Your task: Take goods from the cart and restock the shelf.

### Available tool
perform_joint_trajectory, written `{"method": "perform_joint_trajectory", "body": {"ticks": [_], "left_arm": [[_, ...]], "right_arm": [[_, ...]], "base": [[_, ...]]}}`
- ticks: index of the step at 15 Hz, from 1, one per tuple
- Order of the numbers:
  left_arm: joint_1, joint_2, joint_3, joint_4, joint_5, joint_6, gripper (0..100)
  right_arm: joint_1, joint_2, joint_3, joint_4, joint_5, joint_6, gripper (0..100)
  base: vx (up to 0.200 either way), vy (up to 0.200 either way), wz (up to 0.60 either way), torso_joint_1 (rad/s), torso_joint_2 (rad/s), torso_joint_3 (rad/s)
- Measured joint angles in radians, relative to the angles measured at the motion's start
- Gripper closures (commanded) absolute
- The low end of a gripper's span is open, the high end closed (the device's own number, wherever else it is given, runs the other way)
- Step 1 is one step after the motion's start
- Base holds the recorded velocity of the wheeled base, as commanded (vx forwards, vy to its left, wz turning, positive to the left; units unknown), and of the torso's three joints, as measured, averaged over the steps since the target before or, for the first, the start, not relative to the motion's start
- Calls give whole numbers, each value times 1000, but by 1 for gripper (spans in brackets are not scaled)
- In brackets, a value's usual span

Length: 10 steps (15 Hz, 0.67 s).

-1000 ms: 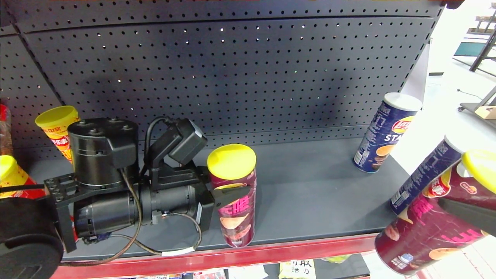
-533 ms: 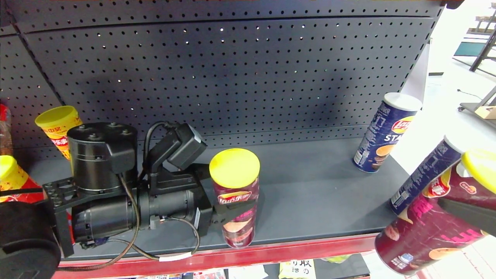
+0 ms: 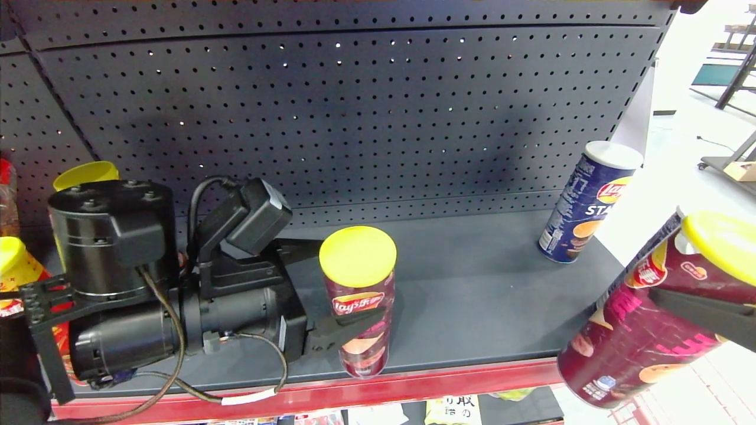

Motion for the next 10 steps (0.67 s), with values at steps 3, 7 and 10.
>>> {"method": "perform_joint_trajectory", "body": {"ticks": [3,7,10], "left_arm": [[12,-77,81,2,0,-1,0],[47,-198,199,24,-1,-1,0],[77,-315,249,136,0,-1,0]], "right_arm": [[64,108,-57,-66,-2,-1,100],[176,285,-111,-195,-19,-1,100],[233,425,-213,-226,-28,-2,100]], "base": [[0,0,0,0,0,0],[0,0,0,0,0,0],[0,0,0,0,0,0]]}}
